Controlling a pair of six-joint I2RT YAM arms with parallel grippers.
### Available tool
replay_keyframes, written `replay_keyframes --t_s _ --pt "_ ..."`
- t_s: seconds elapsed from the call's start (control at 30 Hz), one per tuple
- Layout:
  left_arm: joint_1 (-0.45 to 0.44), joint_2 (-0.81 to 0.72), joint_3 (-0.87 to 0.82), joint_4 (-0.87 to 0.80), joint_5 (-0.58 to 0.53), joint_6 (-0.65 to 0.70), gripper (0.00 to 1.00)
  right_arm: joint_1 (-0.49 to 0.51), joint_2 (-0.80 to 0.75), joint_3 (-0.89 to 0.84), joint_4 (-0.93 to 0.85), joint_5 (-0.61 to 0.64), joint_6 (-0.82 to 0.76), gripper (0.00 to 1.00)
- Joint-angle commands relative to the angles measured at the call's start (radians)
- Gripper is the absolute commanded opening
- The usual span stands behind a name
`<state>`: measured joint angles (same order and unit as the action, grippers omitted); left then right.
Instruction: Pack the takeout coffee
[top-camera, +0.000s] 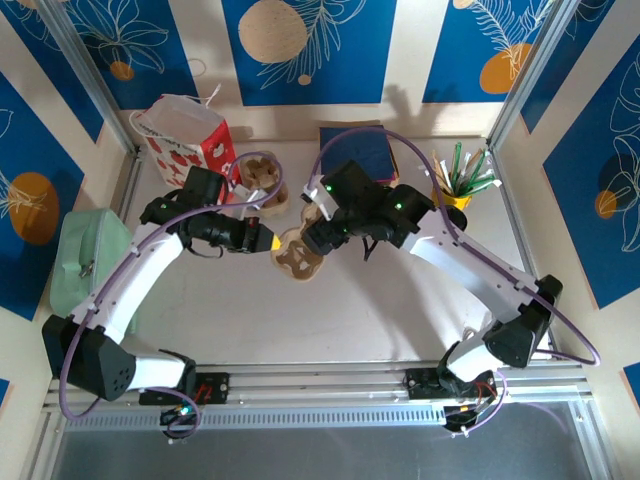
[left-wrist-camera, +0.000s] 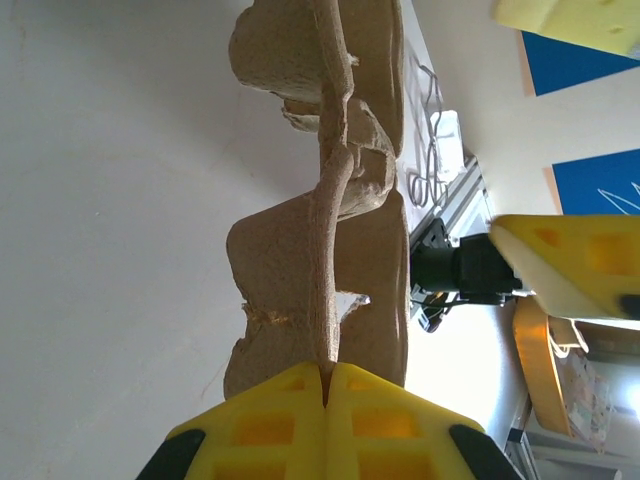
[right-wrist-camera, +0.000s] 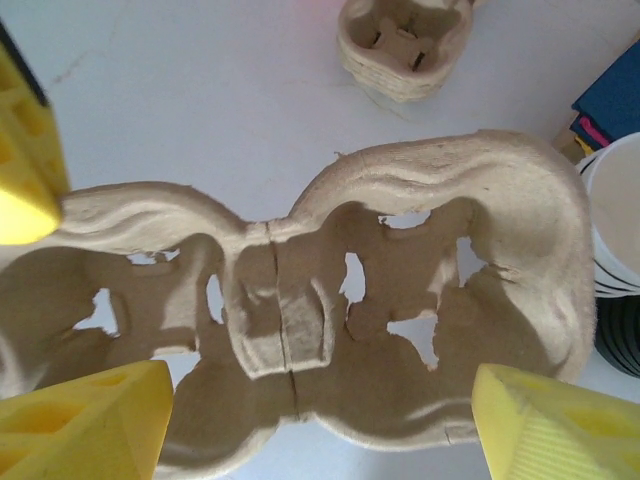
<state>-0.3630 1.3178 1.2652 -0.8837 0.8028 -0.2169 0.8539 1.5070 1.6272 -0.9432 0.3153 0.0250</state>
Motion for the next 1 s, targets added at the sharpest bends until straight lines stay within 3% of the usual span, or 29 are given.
replay_keyframes --t_s 0.0,0.4,0.8,0.97 --pt "-0.014 0.002 0.043 -0.016 0.041 0.040 0.00 0.014 0.024 0.030 -0.040 0.016 -0.022 0.79" --pt "-0.020 -0.001 0.050 -0.014 0.036 0.046 0.00 0.028 0.094 0.033 -0.047 -0.029 0.015 0.76" --pt "-0.020 -0.006 0.042 0.002 0.026 0.028 0.00 0.028 0.104 0.006 -0.024 -0.040 0.030 0.61" --pt "-0.019 -0.006 0.038 0.012 0.027 0.019 0.00 0.027 0.107 -0.003 -0.016 -0.042 0.039 0.65"
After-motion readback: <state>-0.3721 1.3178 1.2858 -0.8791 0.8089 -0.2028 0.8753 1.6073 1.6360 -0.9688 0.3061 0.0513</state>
